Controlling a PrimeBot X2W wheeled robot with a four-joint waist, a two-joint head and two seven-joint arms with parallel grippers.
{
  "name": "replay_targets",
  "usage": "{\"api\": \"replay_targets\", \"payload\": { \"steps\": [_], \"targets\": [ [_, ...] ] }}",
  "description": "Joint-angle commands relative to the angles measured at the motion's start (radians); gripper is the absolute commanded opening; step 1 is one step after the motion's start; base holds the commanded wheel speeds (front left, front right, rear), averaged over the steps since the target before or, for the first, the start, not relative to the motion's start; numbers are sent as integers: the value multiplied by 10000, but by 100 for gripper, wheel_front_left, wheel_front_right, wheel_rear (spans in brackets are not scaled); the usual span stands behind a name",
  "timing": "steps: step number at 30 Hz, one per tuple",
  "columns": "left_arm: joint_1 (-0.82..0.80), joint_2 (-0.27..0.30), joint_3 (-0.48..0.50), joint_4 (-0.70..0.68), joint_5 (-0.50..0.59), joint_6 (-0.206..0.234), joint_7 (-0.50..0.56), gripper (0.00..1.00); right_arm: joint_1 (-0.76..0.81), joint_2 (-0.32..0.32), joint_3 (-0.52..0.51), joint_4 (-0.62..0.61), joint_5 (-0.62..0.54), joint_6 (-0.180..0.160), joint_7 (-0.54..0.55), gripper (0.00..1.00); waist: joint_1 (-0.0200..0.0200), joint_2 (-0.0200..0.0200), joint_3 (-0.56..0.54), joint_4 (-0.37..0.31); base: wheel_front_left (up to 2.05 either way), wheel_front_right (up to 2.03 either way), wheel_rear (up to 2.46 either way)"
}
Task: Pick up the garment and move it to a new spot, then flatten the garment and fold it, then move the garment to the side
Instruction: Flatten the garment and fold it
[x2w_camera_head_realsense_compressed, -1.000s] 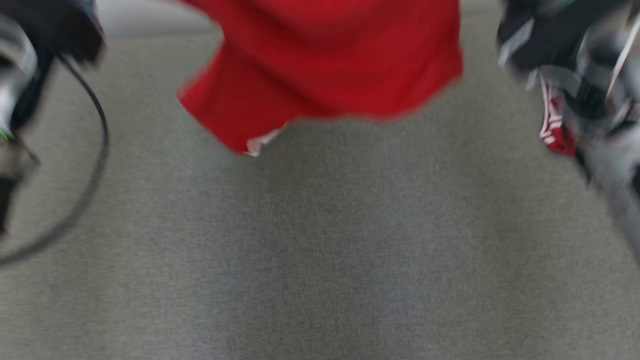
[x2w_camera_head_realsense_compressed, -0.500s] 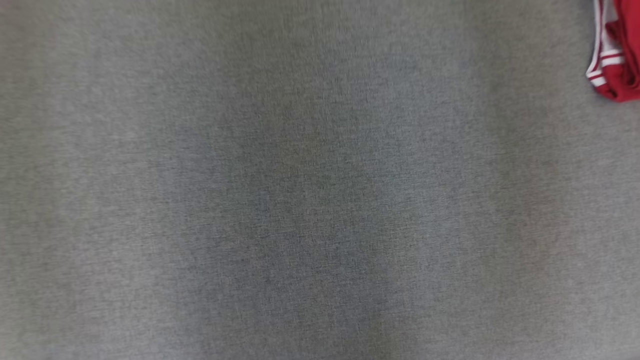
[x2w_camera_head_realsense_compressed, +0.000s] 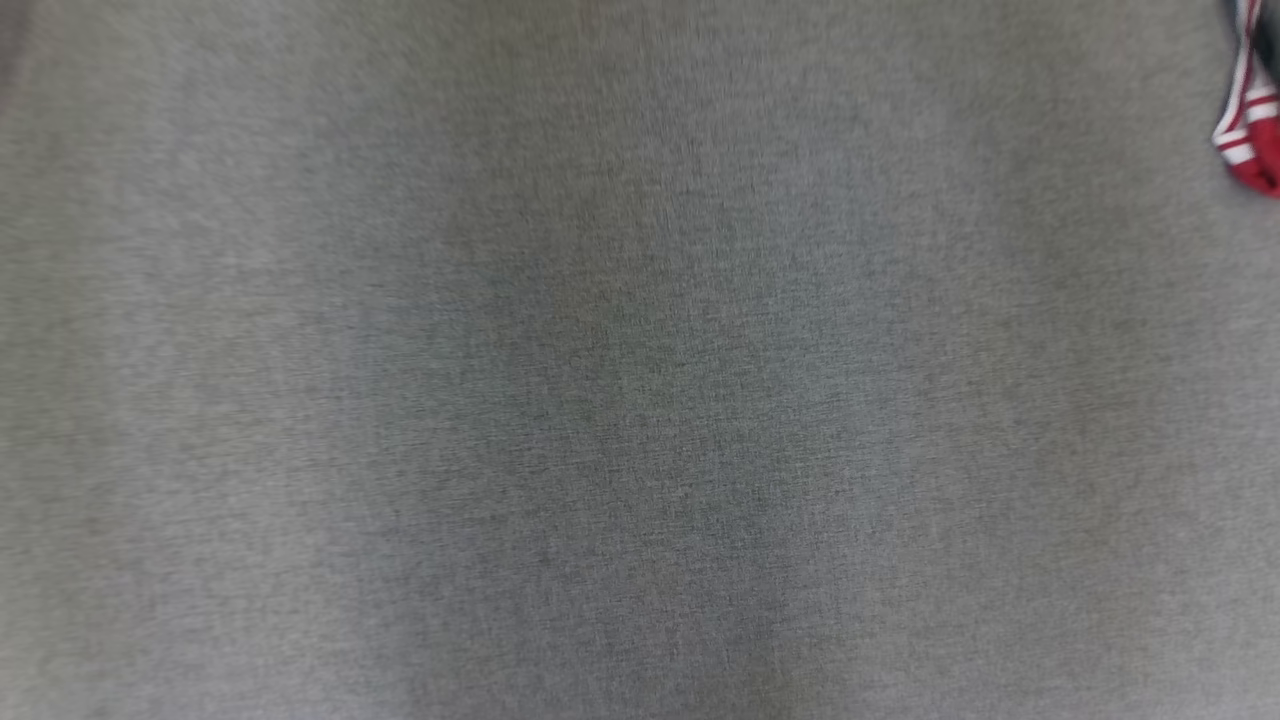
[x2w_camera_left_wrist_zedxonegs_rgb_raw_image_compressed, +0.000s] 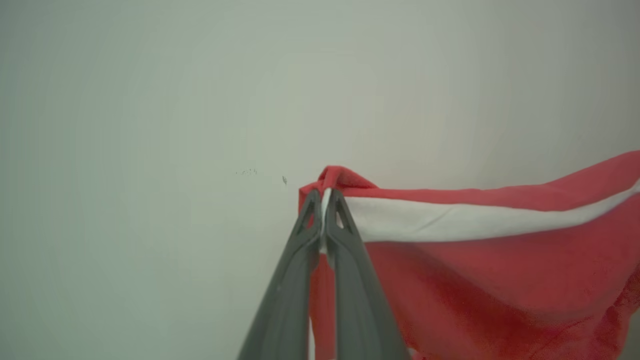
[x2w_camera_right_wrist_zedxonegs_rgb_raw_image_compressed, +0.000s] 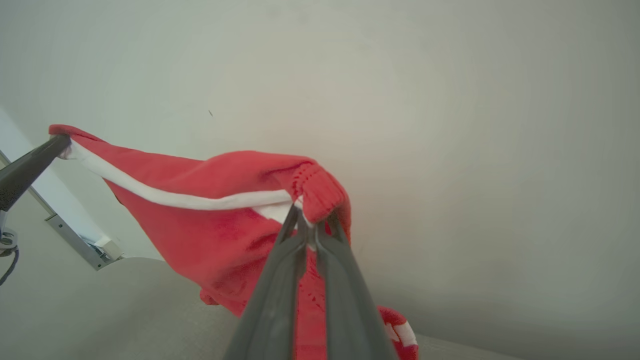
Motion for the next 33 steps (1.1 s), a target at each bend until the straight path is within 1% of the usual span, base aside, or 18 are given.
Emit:
{"api": "replay_targets", "payload": {
  "steps": [1, 3, 6, 8, 12, 16, 20, 21, 23, 25, 26, 29, 30, 33],
  "targets": [
    [961, 121, -70, -272, -134, 27, -269, 0, 744, -308, 246, -395, 346, 2, -251, 0, -1, -2, -531, 167, 0, 0, 0],
    [2037, 176, -7, -747, -351, 173, -500, 0, 1620, -694, 461, -844, 690, 2, -491, 0, -1, -2, -872, 267, 0, 0, 0],
    [3936, 208, 71, -1813, -629, 603, -704, 0, 3070, -1363, 800, -1652, 1139, 2, -821, 0, -1, -2, -1431, 448, 0, 0, 0],
    [5224, 229, 278, -2694, -950, 1021, -796, 0, 4100, -1808, 948, -2243, 1450, 2, -1083, 0, -1, -2, -1744, 561, 0, 0, 0],
    [7912, 373, 588, -4422, -1293, 1899, -849, 0, 6182, -2450, 1094, -3308, 1947, 2, -1693, 0, -1, -2, -2309, 667, 0, 0, 0],
    [10381, 402, 905, -5920, -1445, 2547, -866, 0, 7934, -2900, 1229, -3987, 2114, 2, -2153, 0, -1, -2, -2816, 685, 0, 0, 0],
    [12551, 189, 1221, -6543, -1484, 2771, -862, 0, 9501, -3116, 1384, -4341, 2203, 2, -2451, 0, -1, -2, -3370, 768, 0, 0, 0],
    [12551, 189, 1221, -6543, -1484, 2771, -862, 0, 9501, -3116, 1384, -4341, 2203, 2, -2451, 0, -1, -2, -3370, 768, 0, 0, 0],
    [13426, -64, 1505, -6634, -1546, 2796, -864, 0, 10253, -3206, 1425, -4421, 2257, 2, -2550, 0, -1, -2, -3640, 845, 0, 0, 0],
    [14236, -225, 1713, -6607, -1452, 2683, -864, 0, 11005, -3216, 1359, -4507, 2431, 2, -2713, 0, -1, -2, -3861, 914, 0, 0, 0],
    [14911, -377, 1957, -6417, -1377, 2567, -865, 0, 11665, -3338, 1439, -4615, 2281, 2, -2760, 0, -1, -2, -4080, 968, 0, 0, 0],
    [15758, -687, 2397, -6134, -1316, 2413, -866, 0, 12562, -3404, 1477, -4789, 2077, 1, -2877, 0, -1, -2, -4408, 998, 0, 0, 0],
    [16035, -697, 2490, -6048, -1164, 2403, -867, 0, 12854, -3423, 1480, -4887, 2021, 1, -2913, 0, -1, -2, -4493, 991, 0, 0, 0],
    [16750, -971, 2917, -5974, -968, 2376, -866, 0, 13698, -3424, 1587, -5265, 1816, 1, -2813, 0, -1, -2, -4752, 973, 0, 0, 0]
  ]
}}
